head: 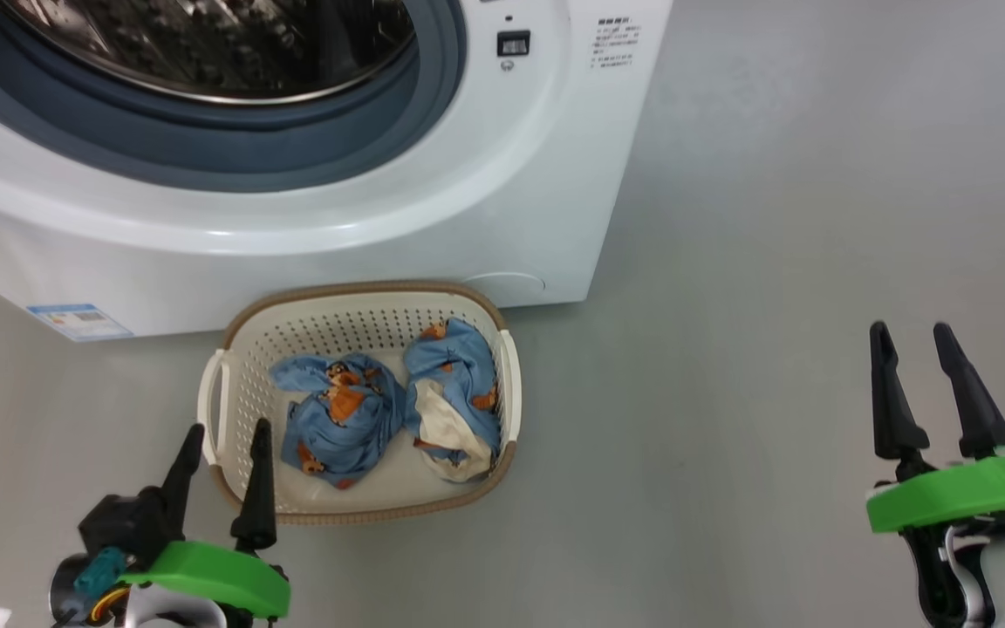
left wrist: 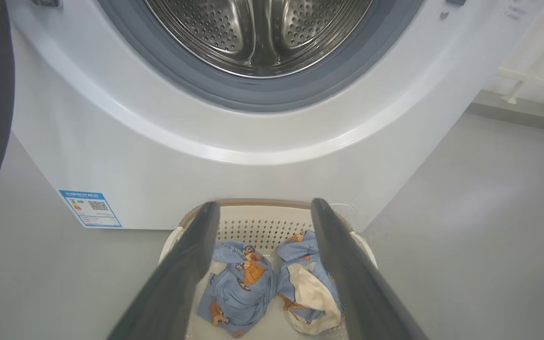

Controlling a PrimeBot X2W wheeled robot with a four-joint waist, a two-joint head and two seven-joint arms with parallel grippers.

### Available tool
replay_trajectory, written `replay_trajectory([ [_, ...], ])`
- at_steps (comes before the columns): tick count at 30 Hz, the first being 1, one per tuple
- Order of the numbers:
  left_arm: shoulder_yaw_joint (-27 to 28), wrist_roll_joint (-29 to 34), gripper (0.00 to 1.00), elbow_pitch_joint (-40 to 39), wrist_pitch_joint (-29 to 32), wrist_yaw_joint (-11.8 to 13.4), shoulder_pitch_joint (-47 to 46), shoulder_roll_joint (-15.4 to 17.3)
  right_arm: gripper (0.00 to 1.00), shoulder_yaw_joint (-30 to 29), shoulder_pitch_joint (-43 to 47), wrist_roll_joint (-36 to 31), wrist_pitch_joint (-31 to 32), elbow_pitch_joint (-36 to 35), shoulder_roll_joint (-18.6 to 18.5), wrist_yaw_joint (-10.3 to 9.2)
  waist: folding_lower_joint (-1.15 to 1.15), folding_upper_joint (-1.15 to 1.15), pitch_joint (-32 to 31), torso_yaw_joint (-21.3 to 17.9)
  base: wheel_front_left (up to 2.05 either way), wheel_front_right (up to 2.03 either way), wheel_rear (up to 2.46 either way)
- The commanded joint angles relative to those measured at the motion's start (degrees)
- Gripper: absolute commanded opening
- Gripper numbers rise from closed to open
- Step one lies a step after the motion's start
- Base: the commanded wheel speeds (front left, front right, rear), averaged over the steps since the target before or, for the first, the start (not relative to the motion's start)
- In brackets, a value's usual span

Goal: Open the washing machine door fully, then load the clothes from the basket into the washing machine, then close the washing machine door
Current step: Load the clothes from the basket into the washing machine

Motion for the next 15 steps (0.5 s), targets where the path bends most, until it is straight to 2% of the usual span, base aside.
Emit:
replay_trajectory([
  [1,1.46,0.55,1.0,0.18,-0.36,0.03,-2.08,0.74,1.0,1.48,-1.62,0.18,-0.7,-1.7,-0.34,0.32,0.0,0.0,1.37,-0.25,0.0,0.0,0.0],
  [10,-0.4,1.32,1.0,13.6,-0.36,0.03,-7.34,0.0,1.0,2.02,-3.6,0.37,-0.7,-2.03,0.5,0.32,0.0,0.0,5.83,-1.35,0.0,0.0,0.0],
  [15,-2.52,0.86,1.0,22.06,-0.36,0.03,-13.66,0.41,1.0,2.25,-5.47,0.39,-0.7,-2.58,0.8,0.32,0.0,0.0,10.02,-1.86,0.0,0.0,0.0],
])
